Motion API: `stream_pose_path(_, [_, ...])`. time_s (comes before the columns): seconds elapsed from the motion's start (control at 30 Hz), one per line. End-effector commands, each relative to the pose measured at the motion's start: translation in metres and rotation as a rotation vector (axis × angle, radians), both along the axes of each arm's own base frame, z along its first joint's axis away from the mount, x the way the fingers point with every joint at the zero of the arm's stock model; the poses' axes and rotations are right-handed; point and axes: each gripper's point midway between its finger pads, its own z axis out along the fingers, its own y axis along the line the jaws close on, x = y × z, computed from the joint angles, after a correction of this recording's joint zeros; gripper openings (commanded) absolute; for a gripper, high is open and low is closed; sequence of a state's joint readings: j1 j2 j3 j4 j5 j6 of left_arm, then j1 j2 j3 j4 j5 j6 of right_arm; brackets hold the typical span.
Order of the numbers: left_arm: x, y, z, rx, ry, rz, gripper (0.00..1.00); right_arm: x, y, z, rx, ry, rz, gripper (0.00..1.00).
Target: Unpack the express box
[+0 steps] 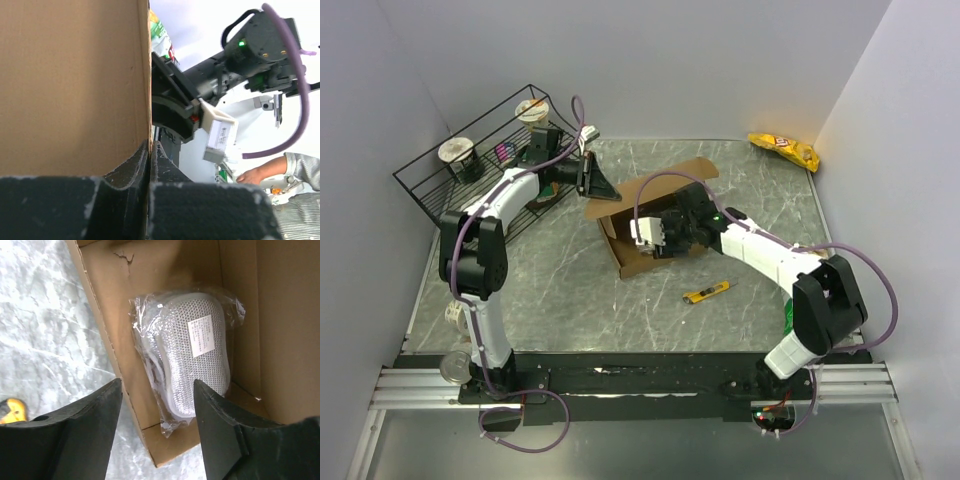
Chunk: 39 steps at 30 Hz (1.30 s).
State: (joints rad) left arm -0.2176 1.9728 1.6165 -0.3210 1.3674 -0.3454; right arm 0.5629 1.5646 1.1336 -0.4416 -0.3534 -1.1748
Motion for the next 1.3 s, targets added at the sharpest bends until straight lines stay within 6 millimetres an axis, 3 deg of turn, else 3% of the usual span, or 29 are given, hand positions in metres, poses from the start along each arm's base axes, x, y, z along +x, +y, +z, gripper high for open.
stream_pose_path(0.0, [0.005, 0.000, 0.017, -0.042, -0.052, -0.022, 0.07, 0.015, 0.010, -0.012, 0.000, -0.034, 0.055, 0.66])
stream_pose_path(0.17, [0.002, 0.000, 0.012, -0.045, -0.018, -0.028, 0.07, 0.032, 0.018, -0.024, -0.006, -0.042, 0.047, 0.64])
stream_pose_path(0.4, [0.004, -0.001, 0.009, -0.055, 0.006, -0.035, 0.08, 0.052, 0.018, -0.056, -0.071, -0.050, 0.041, 0.58])
stream_pose_path(0.5, [0.005, -0.001, 0.008, -0.056, 0.015, -0.033, 0.08, 0.057, 0.016, -0.066, -0.099, -0.066, 0.046, 0.41])
stream_pose_path(0.53, [0.006, -0.001, 0.008, -0.056, 0.014, -0.033, 0.08, 0.057, 0.015, -0.067, -0.106, -0.067, 0.045, 0.21])
stream_pose_path(0.57, [0.007, -0.002, 0.005, -0.053, 0.021, -0.030, 0.08, 0.058, 0.015, -0.065, -0.105, -0.073, 0.041, 0.12])
stream_pose_path(0.6, [0.007, -0.002, 0.006, -0.051, 0.020, -0.027, 0.09, 0.056, 0.014, -0.058, -0.091, -0.086, 0.031, 0.00])
stream_pose_path(0.67, [0.008, -0.002, 0.004, -0.046, 0.018, -0.022, 0.09, 0.057, 0.016, -0.041, -0.052, -0.124, 0.022, 0.00])
stream_pose_path(0.7, [0.008, -0.002, 0.004, -0.047, 0.014, -0.026, 0.10, 0.053, 0.018, -0.020, -0.010, -0.145, 0.019, 0.00])
stream_pose_path(0.77, [0.010, -0.002, 0.002, -0.047, 0.013, -0.026, 0.11, 0.043, 0.016, -0.001, 0.024, -0.132, 0.016, 0.00])
stream_pose_path(0.8, [0.012, -0.002, 0.001, -0.039, 0.015, -0.014, 0.11, 0.038, 0.018, 0.029, 0.076, -0.156, 0.005, 0.00])
stream_pose_path(0.87, [0.017, -0.004, 0.001, -0.029, -0.006, 0.000, 0.11, 0.018, 0.017, 0.049, 0.115, -0.120, 0.019, 0.00])
stream_pose_path(0.9, [0.021, -0.003, -0.003, -0.007, 0.005, 0.026, 0.11, 0.009, 0.017, 0.077, 0.159, -0.147, 0.020, 0.00])
stream_pose_path(0.97, [0.030, -0.003, -0.001, 0.014, -0.056, 0.051, 0.11, -0.012, 0.011, 0.101, 0.175, -0.151, 0.021, 0.00])
stream_pose_path(1.07, [0.044, 0.001, -0.005, 0.075, -0.093, 0.116, 0.12, -0.033, -0.003, 0.114, 0.171, -0.141, -0.017, 0.00])
stream_pose_path(1.27, [0.048, 0.012, -0.002, 0.138, -0.139, 0.179, 0.14, -0.043, -0.069, 0.086, 0.063, -0.106, -0.269, 0.00])
